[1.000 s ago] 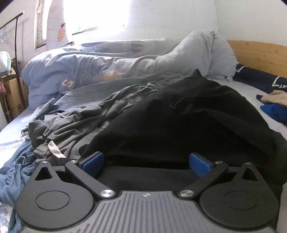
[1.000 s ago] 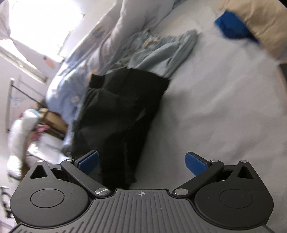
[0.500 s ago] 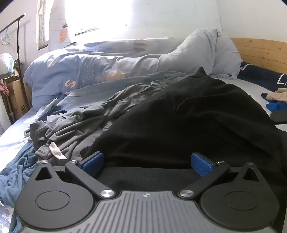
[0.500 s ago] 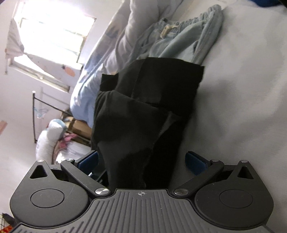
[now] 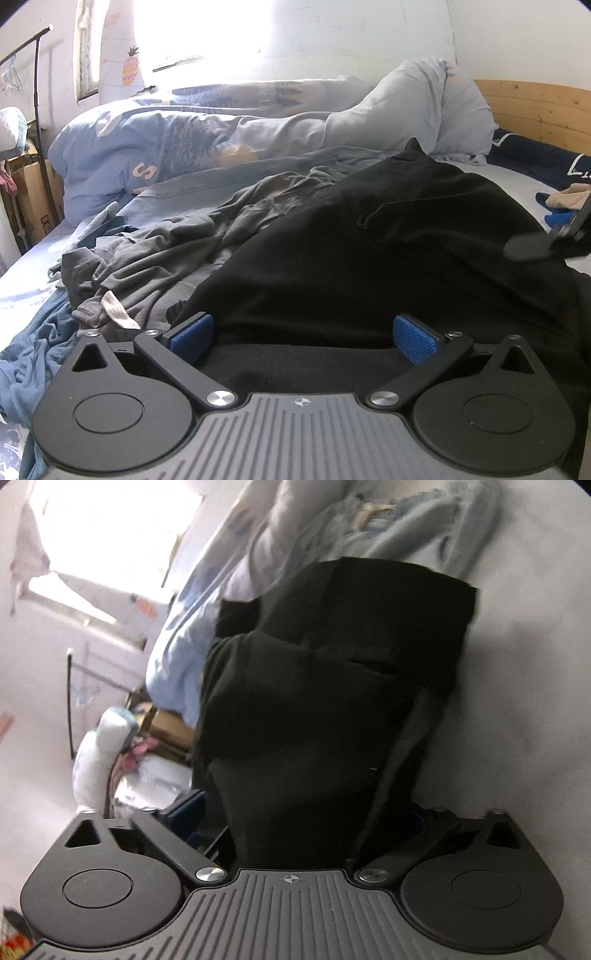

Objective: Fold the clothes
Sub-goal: 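Grasp the black garment again with the right gripper, then lift the black garment with the right gripper and carry it toward the navy pillow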

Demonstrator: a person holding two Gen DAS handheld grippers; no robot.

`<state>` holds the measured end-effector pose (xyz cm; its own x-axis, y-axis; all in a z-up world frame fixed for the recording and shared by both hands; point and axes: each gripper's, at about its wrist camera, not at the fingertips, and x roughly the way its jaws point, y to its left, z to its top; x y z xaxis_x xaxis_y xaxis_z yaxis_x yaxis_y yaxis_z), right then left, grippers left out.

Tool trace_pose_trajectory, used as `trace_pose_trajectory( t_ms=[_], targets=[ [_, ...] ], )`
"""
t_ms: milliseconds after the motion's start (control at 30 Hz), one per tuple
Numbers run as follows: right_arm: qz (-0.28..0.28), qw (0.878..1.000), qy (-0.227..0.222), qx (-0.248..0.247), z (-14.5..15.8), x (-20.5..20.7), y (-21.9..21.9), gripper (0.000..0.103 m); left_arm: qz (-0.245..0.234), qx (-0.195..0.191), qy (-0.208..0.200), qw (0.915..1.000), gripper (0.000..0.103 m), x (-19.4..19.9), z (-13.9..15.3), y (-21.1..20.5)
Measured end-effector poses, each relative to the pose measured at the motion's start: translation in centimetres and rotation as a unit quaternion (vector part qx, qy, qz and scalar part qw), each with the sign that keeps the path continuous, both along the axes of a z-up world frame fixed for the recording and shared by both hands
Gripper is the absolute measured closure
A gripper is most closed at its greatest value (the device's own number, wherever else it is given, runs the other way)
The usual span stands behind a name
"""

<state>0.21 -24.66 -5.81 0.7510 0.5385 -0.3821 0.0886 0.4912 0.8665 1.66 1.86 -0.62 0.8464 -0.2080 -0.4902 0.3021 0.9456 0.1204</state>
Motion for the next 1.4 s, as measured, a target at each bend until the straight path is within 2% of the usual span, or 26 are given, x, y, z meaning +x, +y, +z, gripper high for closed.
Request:
trace_pose_trajectory(
  t_ms=[100,400,433,500,533,633,733,933,1033,1200,1400],
  targets=[
    [0.007,1.0,0.016,0.014,0.1,0.3,0.1,0.02,0.001,-0.002,0.001,1.0,0.0,-0.1,0.1,0.3],
    [0.026,0.999,0.008,-0.035,0.0,2.4,2.6,0.018,0.002,0.0,0.0,1.0,0.0,-0.3,0.0,0.1],
    [0.025,0.999,0.006,-0.034,0.0,2.6,2.7,0.026,0.002,-0.001,0.0,1.0,0.0,-0.4,0.0,0.3],
    [0.027,0.999,0.008,-0.038,0.1,2.8,2.8,0.049,0.001,0.001,0.001,1.0,0.0,-0.4,0.0,0.3],
    [0.029,0.999,0.009,-0.035,0.2,2.7,2.8,0.055,0.0,0.001,0.001,1.0,0.0,-0.4,0.0,0.3],
    [0.041,0.997,-0.011,-0.065,2.0,2.3,3.2,0.069,-0.001,-0.003,0.002,1.0,0.0,-0.4,0.0,0.4],
    [0.049,0.993,-0.035,-0.102,3.9,1.9,3.5,0.075,0.003,-0.019,0.003,0.9998,0.0,-0.4,0.4,0.6],
    [0.054,0.982,-0.063,-0.171,7.3,1.5,3.3,0.079,-0.002,-0.04,0.005,0.9992,0.0,-1.0,1.3,-0.3],
    [0.054,0.975,-0.075,-0.201,9.3,1.0,2.1,0.079,-0.022,-0.064,0.007,0.9977,0.0,-1.2,1.8,-1.0],
    [0.041,0.963,-0.09,-0.252,13.2,0.2,-1.4,0.081,-0.056,-0.117,0.008,0.9915,0.0,-1.5,2.6,-2.8],
    [0.002,0.945,-0.101,-0.312,17.5,-1.1,-6.8,0.082,-0.101,-0.158,0.0,0.9823,0.0,-1.6,3.7,-6.6]
  ],
)
